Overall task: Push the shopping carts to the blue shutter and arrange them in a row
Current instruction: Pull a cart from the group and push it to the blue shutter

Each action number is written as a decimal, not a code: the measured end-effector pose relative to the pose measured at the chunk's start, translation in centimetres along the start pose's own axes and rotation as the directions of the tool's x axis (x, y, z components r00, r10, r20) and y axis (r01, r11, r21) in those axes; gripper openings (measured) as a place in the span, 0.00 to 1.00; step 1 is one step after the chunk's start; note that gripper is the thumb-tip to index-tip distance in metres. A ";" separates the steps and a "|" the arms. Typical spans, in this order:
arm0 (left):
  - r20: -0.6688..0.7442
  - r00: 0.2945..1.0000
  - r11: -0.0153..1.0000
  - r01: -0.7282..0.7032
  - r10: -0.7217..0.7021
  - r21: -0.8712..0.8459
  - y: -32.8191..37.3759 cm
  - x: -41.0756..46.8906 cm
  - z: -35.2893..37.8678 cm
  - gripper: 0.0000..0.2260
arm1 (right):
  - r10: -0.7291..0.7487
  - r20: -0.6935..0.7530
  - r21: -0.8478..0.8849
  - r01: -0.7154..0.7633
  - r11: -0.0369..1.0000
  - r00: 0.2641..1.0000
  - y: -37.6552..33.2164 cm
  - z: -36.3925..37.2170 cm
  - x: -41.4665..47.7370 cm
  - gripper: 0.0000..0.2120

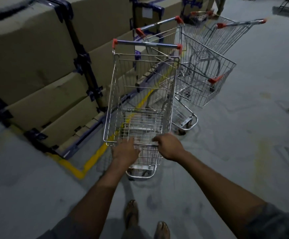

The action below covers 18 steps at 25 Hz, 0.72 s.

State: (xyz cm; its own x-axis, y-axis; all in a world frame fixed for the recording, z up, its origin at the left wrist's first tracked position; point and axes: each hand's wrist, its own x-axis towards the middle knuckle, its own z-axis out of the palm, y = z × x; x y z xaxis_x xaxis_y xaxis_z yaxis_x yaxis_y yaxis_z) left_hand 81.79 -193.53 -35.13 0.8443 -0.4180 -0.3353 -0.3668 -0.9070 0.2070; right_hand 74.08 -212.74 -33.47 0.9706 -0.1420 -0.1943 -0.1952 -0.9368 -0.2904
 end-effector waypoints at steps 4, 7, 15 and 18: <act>0.055 0.994 0.991 0.086 -0.092 0.103 0.0 -2.9 0.8 0.35 | 0.024 -0.110 -0.040 -0.028 0.999 0.994 2.9 1.6 -3.4 0.18; 0.045 0.987 0.978 -0.157 0.152 0.139 3.0 -5.3 1.9 0.30 | 0.015 -0.094 0.089 -0.007 0.996 0.995 2.6 2.7 -5.5 0.17; -0.136 0.947 0.944 -0.263 0.293 0.199 7.1 -10.9 4.6 0.13 | -0.017 -0.065 -0.020 0.015 1.000 0.998 2.1 3.2 -9.0 0.34; -0.152 0.957 0.956 -0.214 0.247 0.201 7.3 -12.5 5.3 0.14 | -0.048 -0.009 -0.093 0.047 0.995 0.999 1.6 3.5 -10.1 0.36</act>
State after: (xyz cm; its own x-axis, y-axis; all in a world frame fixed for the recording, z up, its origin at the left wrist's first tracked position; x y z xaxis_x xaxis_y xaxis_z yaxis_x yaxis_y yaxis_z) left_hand 66.46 -195.17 -34.27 0.7769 -0.6160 -0.1306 -0.6103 -0.7876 0.0846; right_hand 63.47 -211.68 -35.21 0.9801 -0.1000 -0.1716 -0.1357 -0.9681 -0.2107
